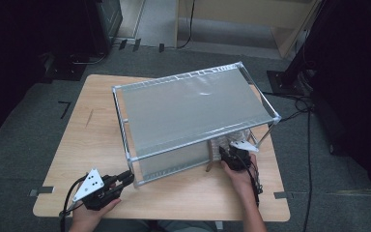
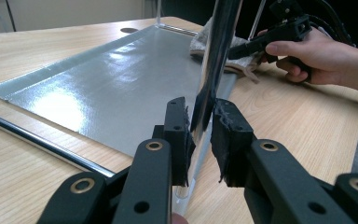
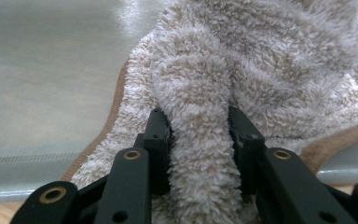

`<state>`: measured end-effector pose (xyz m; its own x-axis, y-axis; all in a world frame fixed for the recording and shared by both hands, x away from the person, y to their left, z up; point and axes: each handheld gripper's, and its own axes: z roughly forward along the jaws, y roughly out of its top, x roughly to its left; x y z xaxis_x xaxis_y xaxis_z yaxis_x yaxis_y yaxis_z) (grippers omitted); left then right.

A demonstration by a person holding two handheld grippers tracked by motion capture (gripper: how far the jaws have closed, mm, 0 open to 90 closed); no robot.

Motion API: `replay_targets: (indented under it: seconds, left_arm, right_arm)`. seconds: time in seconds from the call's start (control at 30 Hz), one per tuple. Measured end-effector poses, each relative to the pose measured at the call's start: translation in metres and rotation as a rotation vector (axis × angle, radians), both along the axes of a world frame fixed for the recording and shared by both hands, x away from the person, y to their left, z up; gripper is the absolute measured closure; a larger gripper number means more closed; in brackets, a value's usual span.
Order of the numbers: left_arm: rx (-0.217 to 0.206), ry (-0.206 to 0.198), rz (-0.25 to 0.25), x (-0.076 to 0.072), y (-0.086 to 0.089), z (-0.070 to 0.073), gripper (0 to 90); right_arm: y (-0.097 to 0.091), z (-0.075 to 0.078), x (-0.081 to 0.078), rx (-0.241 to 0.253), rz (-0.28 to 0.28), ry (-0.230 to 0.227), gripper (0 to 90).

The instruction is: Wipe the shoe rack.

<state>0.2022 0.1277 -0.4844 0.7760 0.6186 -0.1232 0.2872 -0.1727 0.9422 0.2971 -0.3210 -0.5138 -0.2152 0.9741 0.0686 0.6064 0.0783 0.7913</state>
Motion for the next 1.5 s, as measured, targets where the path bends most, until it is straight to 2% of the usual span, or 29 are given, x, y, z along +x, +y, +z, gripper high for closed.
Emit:
replay_targets:
  seconds: [0.03,0.07,0.1,0.17,0.27,0.37,0.43,0.5,0.57,0.7,0.73,0.83,0.97,1.1,1.23,1.27,1.3,1.37,1.43,1.5]
  left_arm:
    - [-0.005,0.001,-0.004,0.0,0.0,0.0,76.5]
    - [-0.013,-0.006,-0.028,0.0,0.001,-0.001,71.9]
    - [-0.009,-0.004,-0.015,0.0,0.001,0.0,68.4]
    - [-0.006,0.004,0.004,0.001,0.001,0.0,72.5]
    - [-0.008,0.0,0.001,0.001,0.002,0.001,77.8]
    - [-0.021,-0.007,-0.026,-0.001,0.002,0.002,77.7]
    - [-0.028,-0.01,-0.04,-0.001,0.001,0.002,77.0]
    - [-0.043,-0.01,-0.059,-0.002,-0.001,0.002,75.4]
    - [-0.048,-0.017,-0.078,-0.003,-0.003,0.002,73.5]
    - [-0.056,-0.038,-0.12,-0.007,-0.005,0.002,68.3]
    - [-0.051,-0.042,-0.124,-0.007,-0.006,0.002,68.0]
    - [-0.041,-0.036,-0.123,-0.007,-0.006,0.001,67.6]
    - [-0.025,-0.042,-0.082,-0.005,-0.005,0.0,67.7]
    - [-0.038,-0.054,-0.055,-0.005,0.002,0.002,68.5]
    - [-0.053,-0.078,-0.02,-0.008,0.015,0.007,68.8]
    - [-0.059,-0.084,-0.008,-0.008,0.019,0.008,68.9]
    - [-0.075,-0.087,0.008,-0.008,0.022,0.009,69.1]
    - [-0.1,-0.086,0.02,-0.007,0.03,0.011,70.7]
    - [-0.095,-0.102,0.034,-0.008,0.035,0.011,70.3]
    - [-0.121,-0.113,0.018,-0.009,0.042,0.012,67.6]
  right_arm:
    - [-0.002,0.0,0.0,0.006,-0.009,0.006,66.2]
    - [-0.004,0.0,0.0,0.005,-0.012,0.001,66.2]
    - [-0.006,0.0,0.0,0.007,-0.017,0.006,66.2]
    - [-0.009,0.0,0.001,0.007,-0.026,0.005,66.2]
    - [-0.016,0.0,0.002,0.014,-0.044,0.001,66.3]
    - [-0.028,0.002,0.004,0.011,-0.085,-0.009,67.1]
    - [-0.037,0.001,0.005,0.031,-0.117,-0.012,69.0]
    - [-0.038,0.0,0.005,0.043,-0.118,-0.006,69.9]
    - [-0.032,-0.002,0.005,0.009,-0.105,-0.005,70.1]
    - [-0.014,-0.004,0.006,0.007,-0.067,0.009,69.9]
    - [-0.01,-0.004,0.006,-0.004,-0.06,0.008,69.9]
    - [0.002,-0.004,0.007,0.004,-0.027,0.011,69.8]
    - [0.023,-0.004,0.008,-0.008,0.031,0.012,68.9]
    - [0.04,-0.003,0.009,-0.025,0.071,0.009,67.7]
    - [0.047,-0.004,0.009,-0.033,0.095,0.008,65.9]
    - [0.047,-0.004,0.008,-0.033,0.107,0.008,60.6]
    - [0.046,-0.004,0.008,-0.02,0.134,0.006,59.5]
    - [0.047,-0.004,0.008,-0.022,0.138,0.01,62.3]
    - [0.049,-0.003,0.008,-0.002,0.133,0.015,66.3]
    - [0.055,-0.003,0.008,-0.021,0.135,0.007,67.6]
